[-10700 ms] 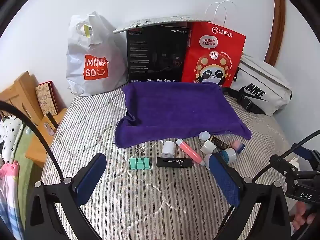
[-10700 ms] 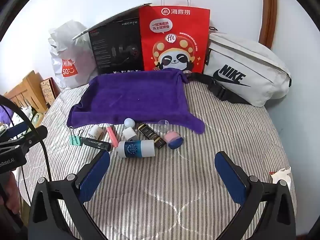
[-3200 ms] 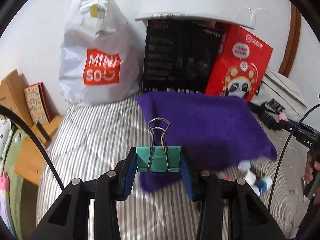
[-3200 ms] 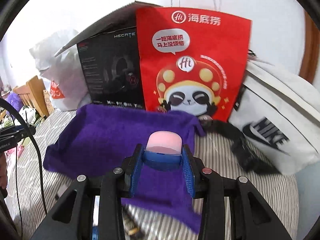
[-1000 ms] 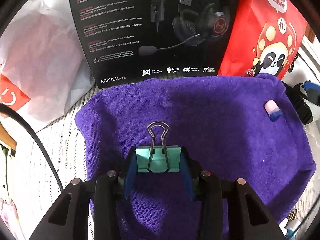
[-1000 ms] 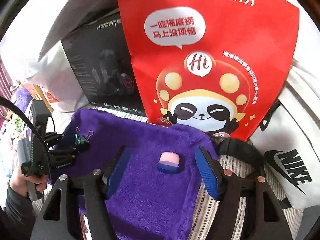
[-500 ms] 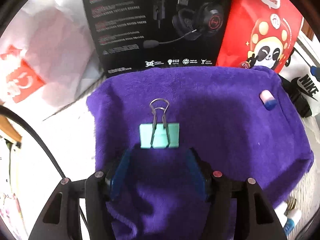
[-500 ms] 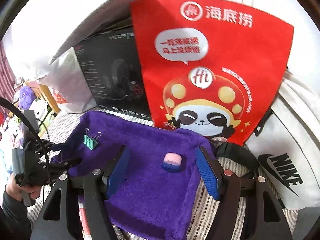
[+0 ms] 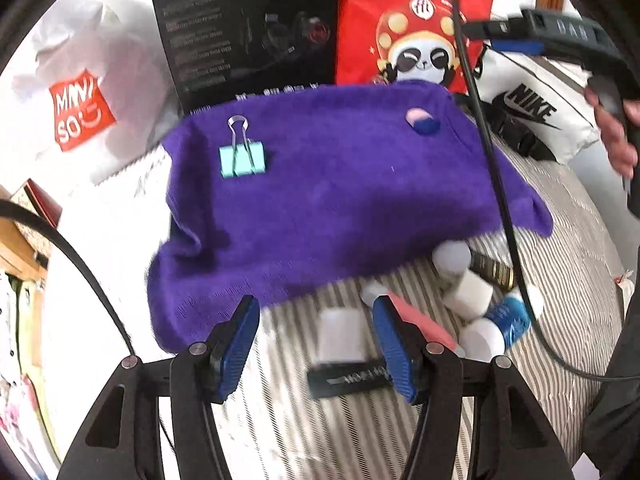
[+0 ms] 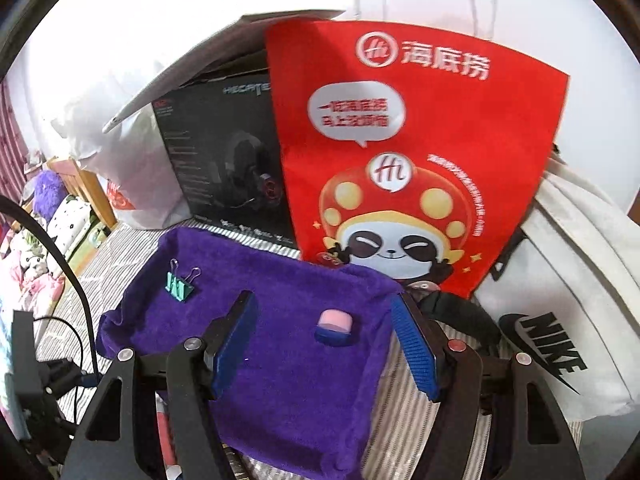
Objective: Organize rigid objects
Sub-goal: 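Grasp the white tape roll with the left tool while the right tool grasps the clear plastic cup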
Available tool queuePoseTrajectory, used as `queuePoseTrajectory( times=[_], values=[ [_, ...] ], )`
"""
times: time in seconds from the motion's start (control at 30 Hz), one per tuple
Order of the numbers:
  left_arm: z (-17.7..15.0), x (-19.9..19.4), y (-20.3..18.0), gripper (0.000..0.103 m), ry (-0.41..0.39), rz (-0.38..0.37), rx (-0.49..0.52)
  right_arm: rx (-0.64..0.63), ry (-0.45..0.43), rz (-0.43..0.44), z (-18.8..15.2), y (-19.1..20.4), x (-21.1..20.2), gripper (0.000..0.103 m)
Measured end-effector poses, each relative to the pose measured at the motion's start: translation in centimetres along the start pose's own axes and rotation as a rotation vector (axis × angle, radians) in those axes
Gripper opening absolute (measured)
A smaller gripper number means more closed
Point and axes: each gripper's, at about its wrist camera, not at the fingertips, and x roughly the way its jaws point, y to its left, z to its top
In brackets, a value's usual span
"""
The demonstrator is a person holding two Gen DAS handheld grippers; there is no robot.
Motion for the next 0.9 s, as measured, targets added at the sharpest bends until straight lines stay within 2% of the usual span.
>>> queuePoseTrajectory(
  times=[0.23, 0.37, 0.5, 0.57, 0.6, 0.73, 0.8, 0.9],
  values=[
    [-1.3, 2.5, -0.1, 0.056, 0.059, -0.012, 0.014, 0.058, -0.016, 0.001, 0.0, -1.8, -0.6, 0.069],
    [-1.4, 3.1, -0.6, 0.045, 0.074, 0.034, 0.061, 0.059, -0.010, -0.010, -0.1, -1.9, -0.5, 0.069],
    [-1.3, 3.2, -0.8, 0.038, 0.064, 0.026, 0.070, 0.044, -0.003, -0.010, 0.0, -1.4, -0.2, 0.070],
    [-1.3, 3.2, -0.6, 0.028, 0.063, -0.017, 0.056, 0.027, 0.004, -0.014, -0.1, -0.9, -0.1, 0.070],
    [-1.3, 3.1, -0.6, 0.028, 0.061, -0.022, 0.053, 0.016, 0.004, -0.014, -0.1, -0.6, 0.0, 0.070],
    [-1.6, 2.5, 0.6, 0.028, 0.034, 0.042, 0.034, -0.003, 0.007, -0.002, -0.1, 0.3, 0.1, 0.070],
    [-1.9, 2.1, 2.2, 0.028, 0.032, 0.041, -0.007, -0.013, 0.009, 0.003, -0.2, 0.8, 0.1, 0.070],
    [-2.7, 1.7, 5.0, 0.028, 0.037, 0.083, -0.065, -0.017, 0.011, -0.001, -0.5, 1.5, -0.2, 0.070]
  ],
)
